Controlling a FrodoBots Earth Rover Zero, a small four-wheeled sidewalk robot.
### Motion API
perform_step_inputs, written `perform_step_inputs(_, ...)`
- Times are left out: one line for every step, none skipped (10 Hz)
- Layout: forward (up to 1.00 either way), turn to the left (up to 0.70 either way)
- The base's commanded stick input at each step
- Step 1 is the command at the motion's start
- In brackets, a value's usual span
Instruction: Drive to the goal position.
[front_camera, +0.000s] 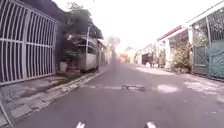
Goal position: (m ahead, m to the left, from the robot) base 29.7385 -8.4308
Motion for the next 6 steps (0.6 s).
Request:
perform_step_inputs(0.70,0.00)
perform_step_inputs(0.70,0.00)
perform_step_inputs(0.70,0.00)
perform_step_inputs(0.70,0.00)
perform_step_inputs(0.70,0.00)
perform_step_inputs(0.70,0.00)
